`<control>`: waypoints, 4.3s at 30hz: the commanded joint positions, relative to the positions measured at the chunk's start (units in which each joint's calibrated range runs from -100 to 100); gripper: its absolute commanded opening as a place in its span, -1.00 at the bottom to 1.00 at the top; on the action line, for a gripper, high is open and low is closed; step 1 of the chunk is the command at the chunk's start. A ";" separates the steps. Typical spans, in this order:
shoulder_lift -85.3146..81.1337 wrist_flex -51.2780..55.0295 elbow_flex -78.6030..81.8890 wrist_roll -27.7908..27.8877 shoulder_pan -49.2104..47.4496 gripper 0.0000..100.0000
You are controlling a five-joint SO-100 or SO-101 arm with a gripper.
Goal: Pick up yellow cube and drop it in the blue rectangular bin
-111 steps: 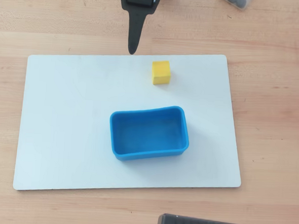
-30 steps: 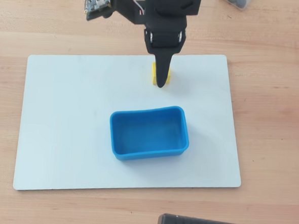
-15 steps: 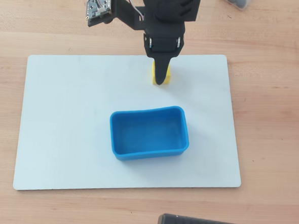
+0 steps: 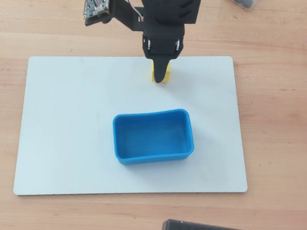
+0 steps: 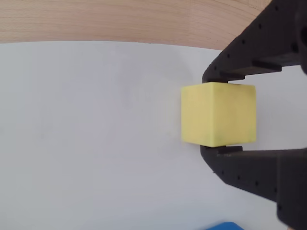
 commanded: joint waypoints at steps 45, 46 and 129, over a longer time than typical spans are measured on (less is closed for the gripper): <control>25.75 3.46 -57.04 2.49 5.41 -0.93; 26.59 3.46 -57.86 2.49 5.33 -0.93; -69.09 -6.70 38.96 4.79 7.90 -1.00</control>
